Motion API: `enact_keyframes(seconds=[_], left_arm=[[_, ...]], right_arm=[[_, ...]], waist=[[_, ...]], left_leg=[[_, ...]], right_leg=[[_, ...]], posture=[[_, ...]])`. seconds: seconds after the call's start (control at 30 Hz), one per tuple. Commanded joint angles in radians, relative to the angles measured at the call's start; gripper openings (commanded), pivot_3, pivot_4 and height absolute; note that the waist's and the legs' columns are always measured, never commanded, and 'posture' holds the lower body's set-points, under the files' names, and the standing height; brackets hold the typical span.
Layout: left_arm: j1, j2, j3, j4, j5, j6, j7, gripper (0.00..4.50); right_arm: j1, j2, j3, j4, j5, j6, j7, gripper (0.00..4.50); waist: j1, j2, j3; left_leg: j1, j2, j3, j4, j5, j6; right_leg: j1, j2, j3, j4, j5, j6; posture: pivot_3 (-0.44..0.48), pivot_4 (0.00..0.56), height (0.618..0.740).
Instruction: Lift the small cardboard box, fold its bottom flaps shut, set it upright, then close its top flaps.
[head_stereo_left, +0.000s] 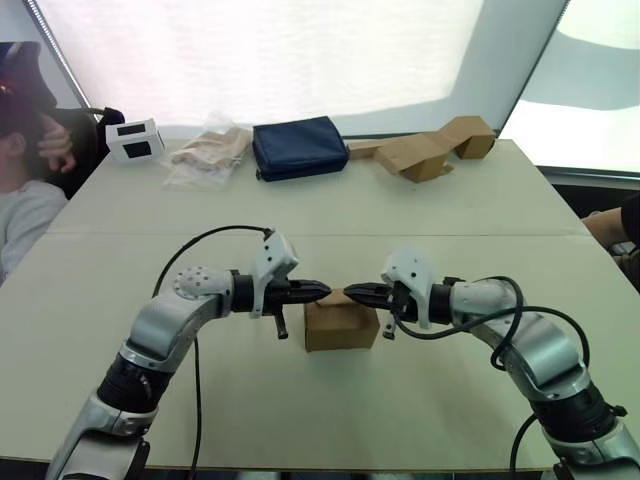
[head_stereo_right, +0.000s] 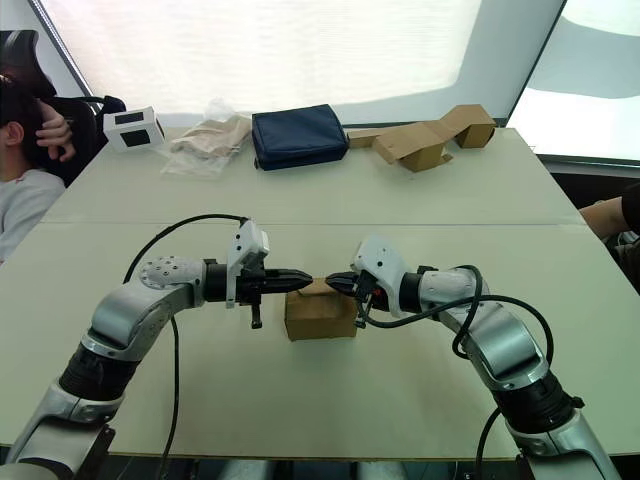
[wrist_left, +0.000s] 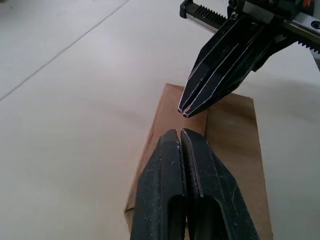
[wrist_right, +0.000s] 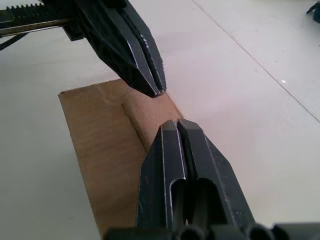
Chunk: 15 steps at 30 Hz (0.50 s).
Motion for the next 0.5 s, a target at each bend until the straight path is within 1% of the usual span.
enact_keyframes(seconds=[0.03,0.27,0.4,0.43,0.47,0.5], left_arm=[[0.006,0.003,-0.021,0.012,0.026,-0.026,-0.007,0.07],[0.015,0.002,-0.031,0.018,0.037,-0.017,-0.003,0.07],[0.027,-0.017,0.004,0.008,0.02,-0.022,0.024,0.07],[0.03,-0.026,0.026,-0.003,0.008,-0.018,0.039,0.07],[0.033,-0.035,0.072,-0.02,-0.026,0.005,0.061,0.07],[0.048,-0.053,0.14,-0.042,-0.046,-0.029,0.098,0.07]], right_arm=[[0.002,-0.003,0.007,-0.009,-0.009,-0.025,0.008,0.0],[0.023,-0.003,0.021,0.018,-0.016,-0.043,0.014,0.0],[0.036,0.004,0.005,0.025,-0.011,-0.062,0.007,0.0],[0.041,0.014,-0.019,0.022,0.004,-0.069,-0.002,0.0],[0.046,0.039,-0.071,0.014,0.042,-0.076,-0.023,0.0],[0.053,0.072,-0.144,0.006,0.093,-0.076,-0.055,0.0]], waist=[[0.0,0.0,0.0],[0.001,0.0,0.0],[0.001,0.0,0.0],[0.001,0.0,0.0],[0.001,0.0,0.0],[0.001,0.0,0.0]], left_leg=[[0.0,0.0,0.0,0.0,0.0,0.0],[0.0,0.0,0.0,0.0,0.0,0.0],[0.0,0.0,0.0,0.0,0.0,0.0],[0.0,0.0,0.0,0.0,0.0,0.0],[0.0,0.0,0.0,0.0,0.0,0.0],[0.0,0.0,0.0,0.0,0.0,0.0]], right_leg=[[0.0,0.0,0.0,0.0,0.0,0.0],[0.0,0.0,0.0,0.0,0.0,0.0],[0.0,0.0,0.0,0.0,0.0,0.0],[0.0,0.0,0.0,0.0,0.0,0.0],[0.0,0.0,0.0,0.0,0.0,0.0],[0.0,0.0,0.0,0.0,0.0,0.0]], posture=[[0.0,0.15,0.74],[0.0,0.15,0.74],[0.0,0.15,0.74],[0.0,0.15,0.74],[0.0,0.15,0.74],[0.0,0.15,0.74]])
